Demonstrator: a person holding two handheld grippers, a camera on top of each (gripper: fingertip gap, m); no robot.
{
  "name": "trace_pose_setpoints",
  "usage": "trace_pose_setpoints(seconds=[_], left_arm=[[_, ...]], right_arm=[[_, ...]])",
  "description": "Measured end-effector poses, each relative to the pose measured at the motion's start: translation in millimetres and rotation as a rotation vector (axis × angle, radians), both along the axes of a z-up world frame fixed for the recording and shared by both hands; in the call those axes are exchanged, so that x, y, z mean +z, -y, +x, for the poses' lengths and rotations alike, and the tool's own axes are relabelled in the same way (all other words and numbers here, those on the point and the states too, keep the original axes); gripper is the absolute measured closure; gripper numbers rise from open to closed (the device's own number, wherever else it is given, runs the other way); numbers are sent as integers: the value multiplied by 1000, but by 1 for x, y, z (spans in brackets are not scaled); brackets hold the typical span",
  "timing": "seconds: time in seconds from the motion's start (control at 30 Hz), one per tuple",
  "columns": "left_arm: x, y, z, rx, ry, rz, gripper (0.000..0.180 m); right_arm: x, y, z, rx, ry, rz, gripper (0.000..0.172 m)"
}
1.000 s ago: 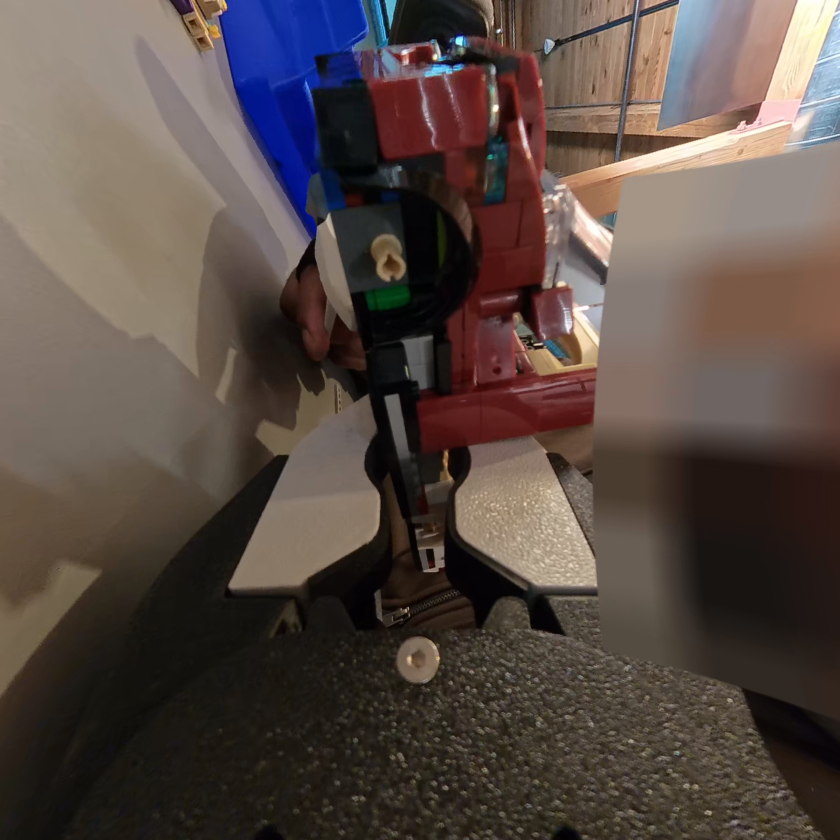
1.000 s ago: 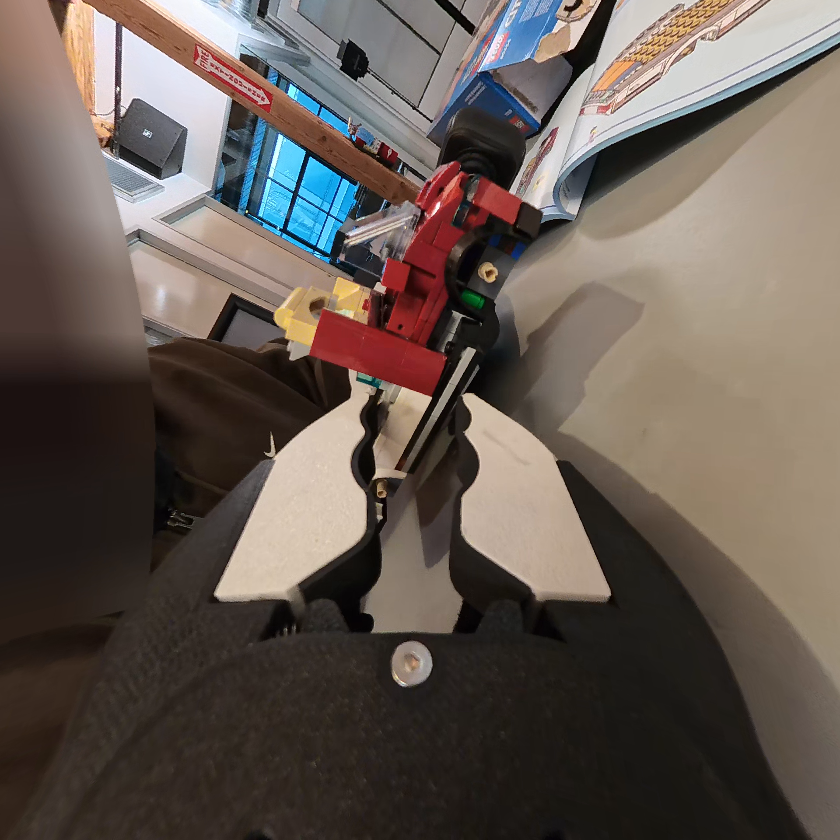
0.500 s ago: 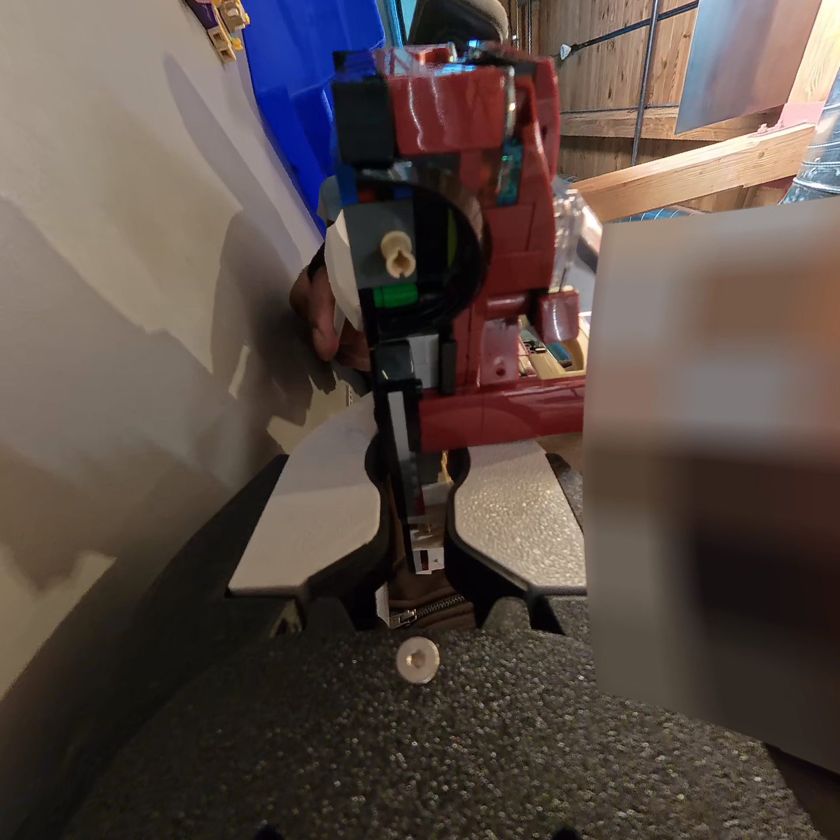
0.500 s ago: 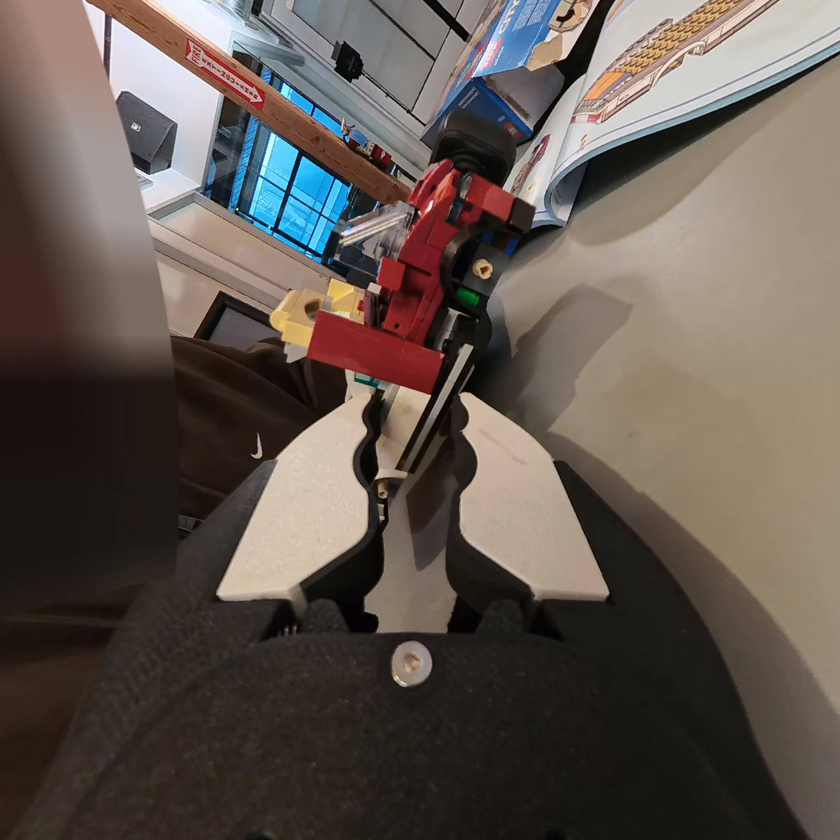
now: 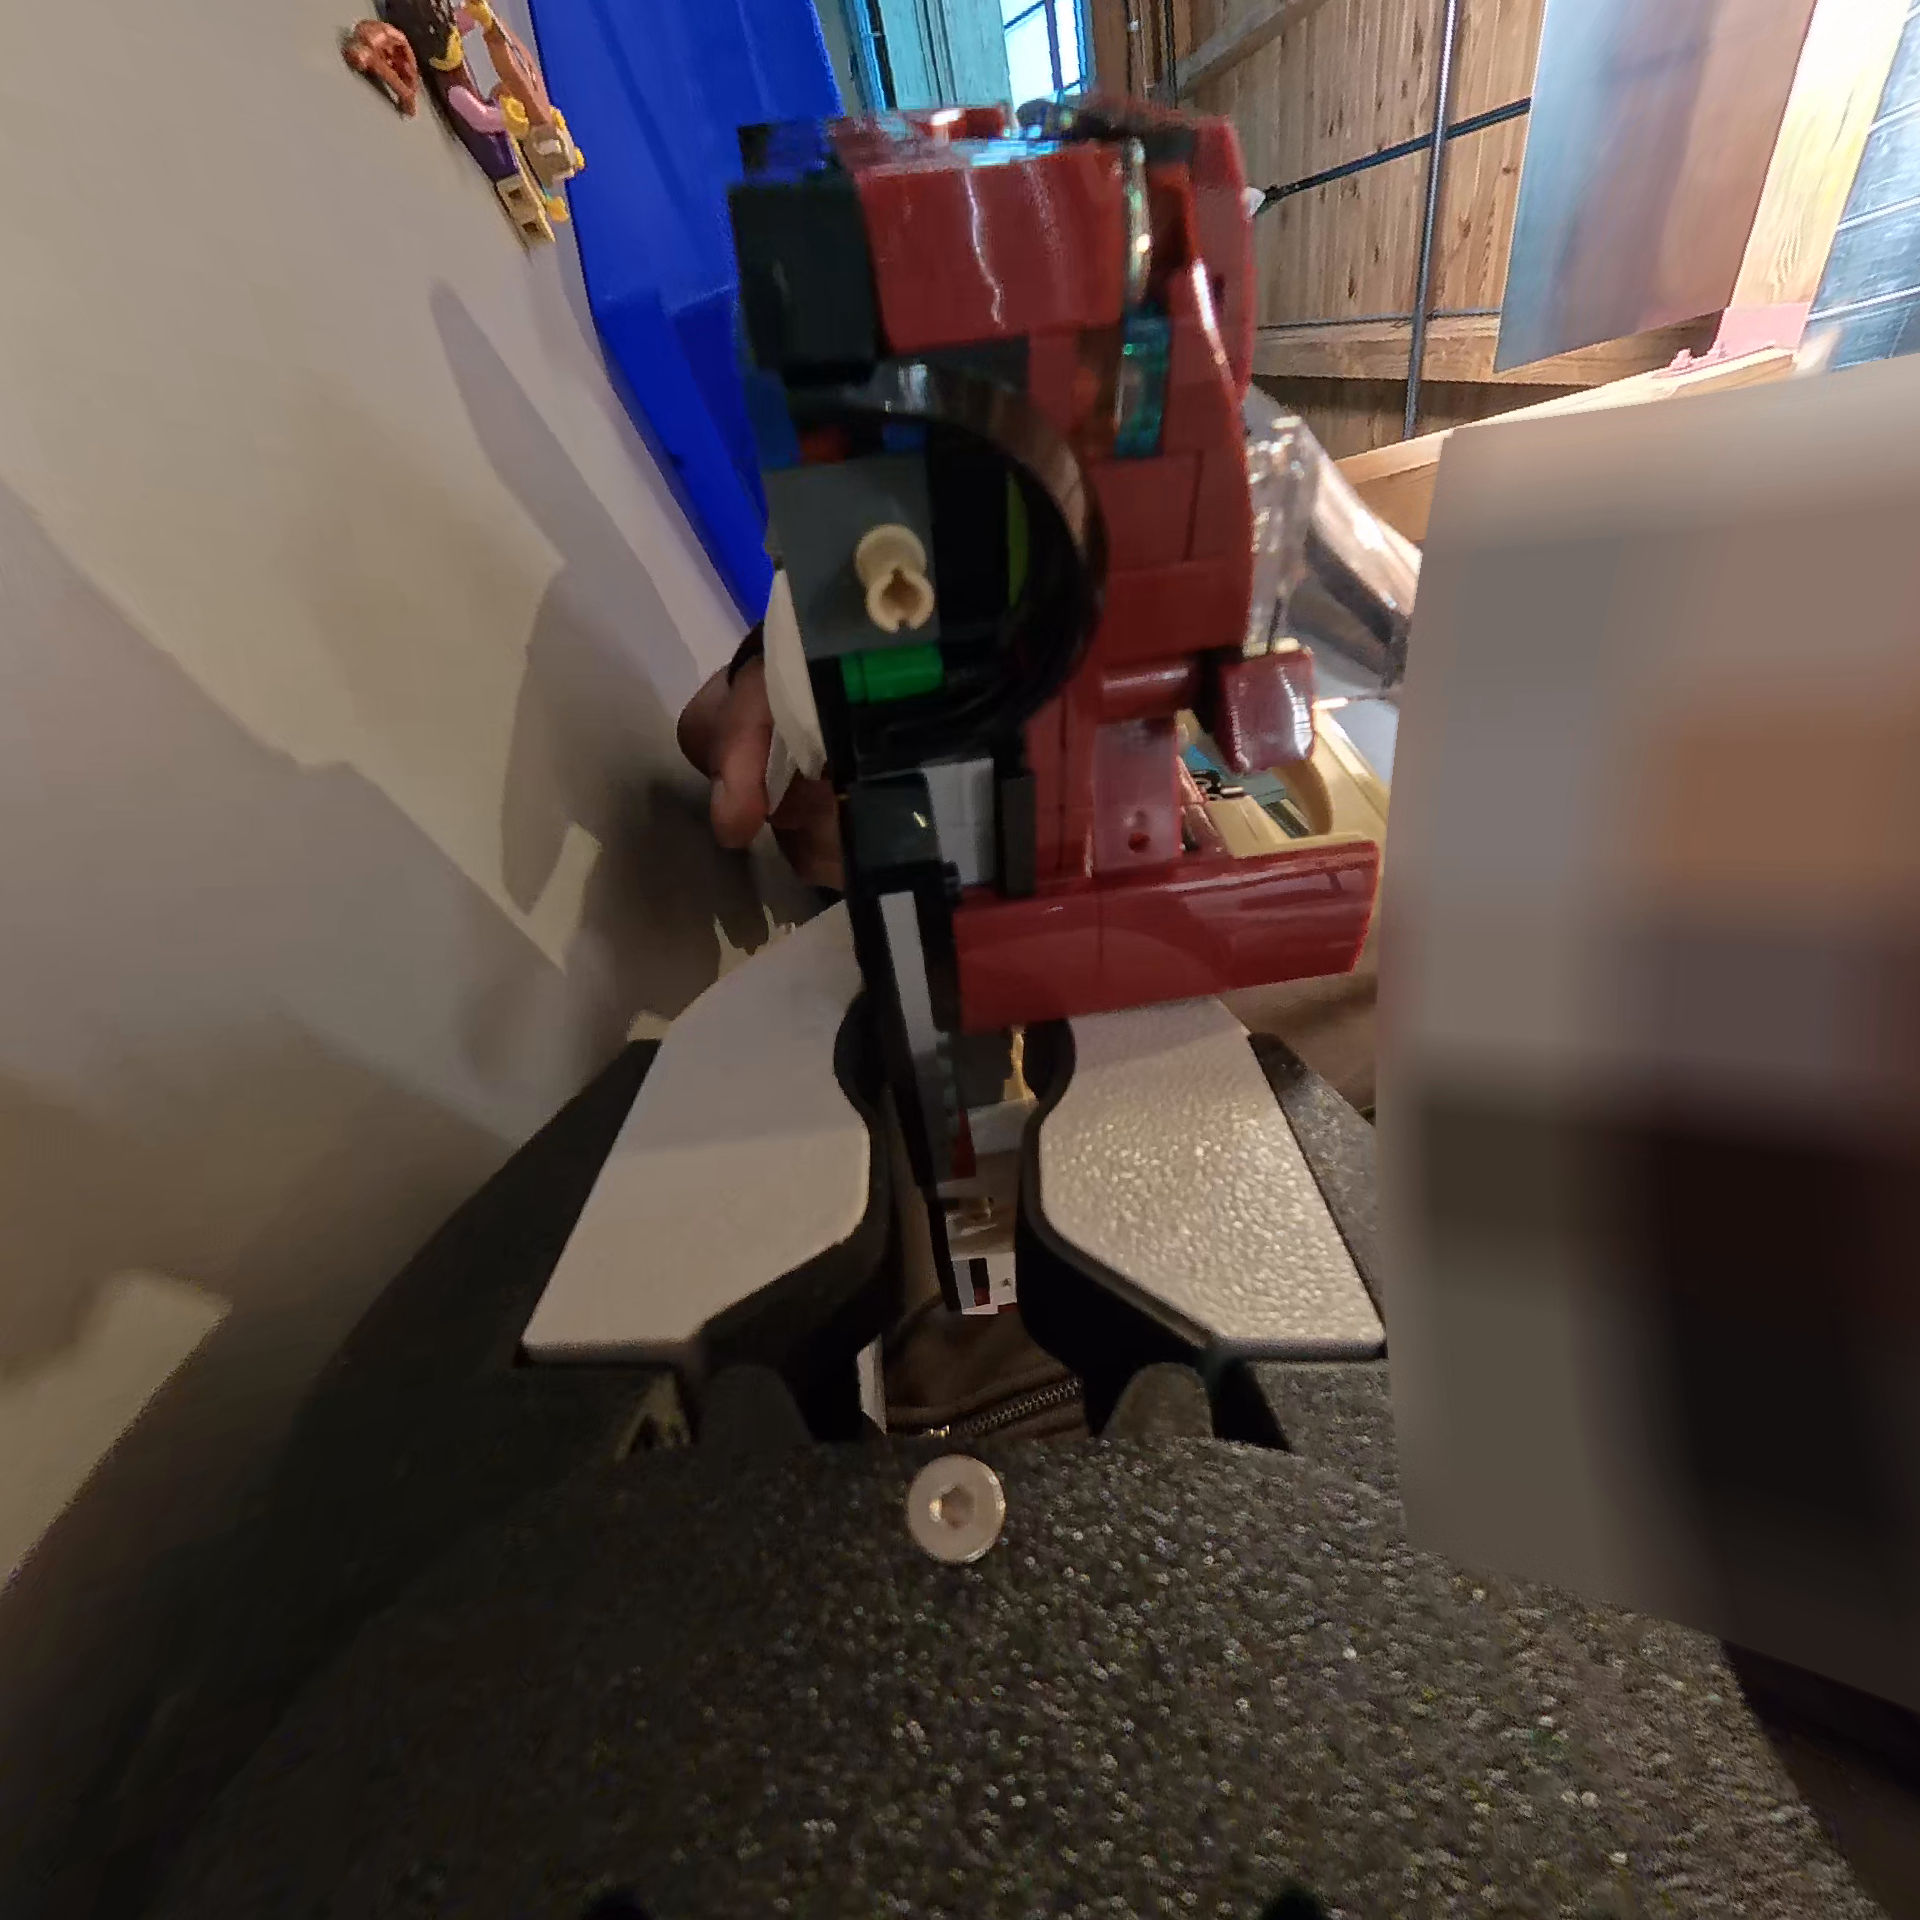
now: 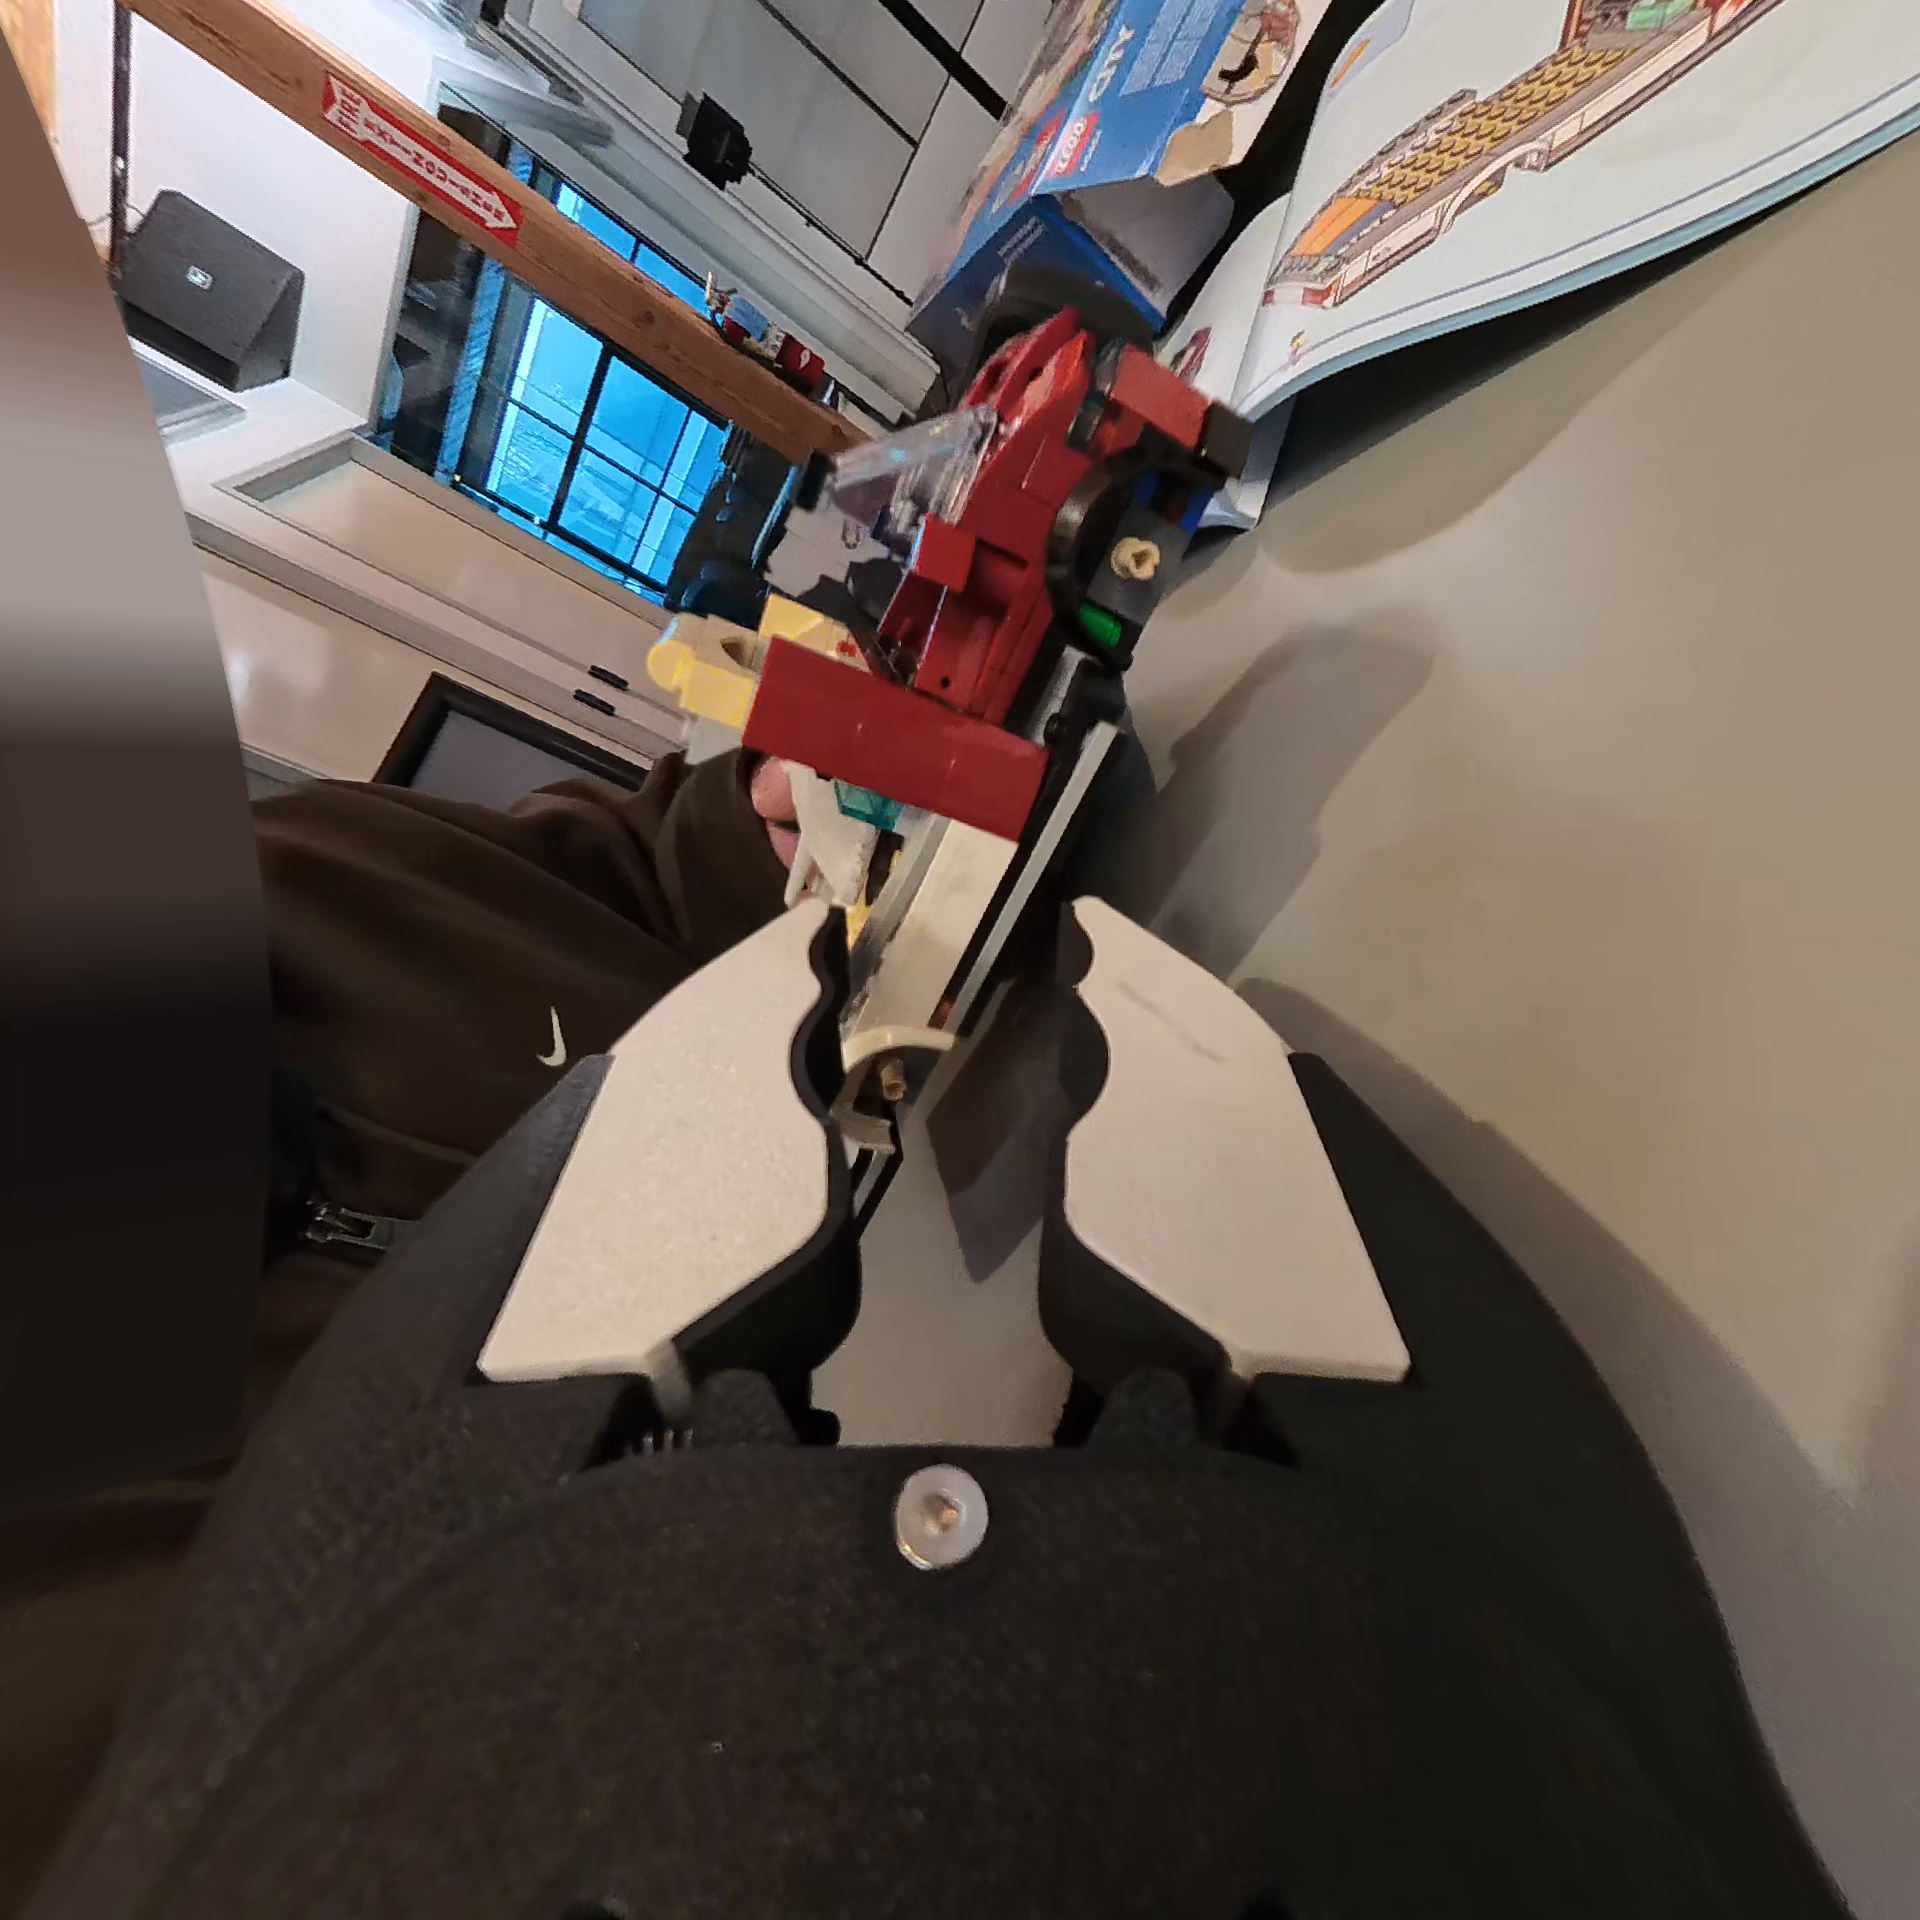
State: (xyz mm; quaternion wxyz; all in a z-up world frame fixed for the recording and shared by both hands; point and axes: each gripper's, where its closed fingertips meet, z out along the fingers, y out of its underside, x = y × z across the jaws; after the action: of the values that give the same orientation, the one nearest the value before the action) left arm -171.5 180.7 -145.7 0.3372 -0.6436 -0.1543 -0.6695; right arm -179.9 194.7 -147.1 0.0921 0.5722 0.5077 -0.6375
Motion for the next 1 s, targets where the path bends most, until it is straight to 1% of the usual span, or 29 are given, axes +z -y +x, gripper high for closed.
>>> trace_pose_setpoints(seconds=[0.07, 0.33, 0.5, 0.9, 1.0], left_arm=[[1, 0, 1, -6, -4, 9, 159], [2, 1, 2, -10, -15, 21, 159], [2, 1, 2, -10, -22, 24, 159], [0, 0, 0, 2, -27, 13, 159], [1, -1, -2, 13, -12, 17, 159]], right_arm=[[-2, 2, 1, 4, 9, 4, 133], [2, 5, 1, 17, -16, -38, 140], [2, 5, 2, 21, -34, -12, 141], [0, 4, 0, 6, -26, -25, 142], [1, 3, -2, -21, -24, -50, 141]])
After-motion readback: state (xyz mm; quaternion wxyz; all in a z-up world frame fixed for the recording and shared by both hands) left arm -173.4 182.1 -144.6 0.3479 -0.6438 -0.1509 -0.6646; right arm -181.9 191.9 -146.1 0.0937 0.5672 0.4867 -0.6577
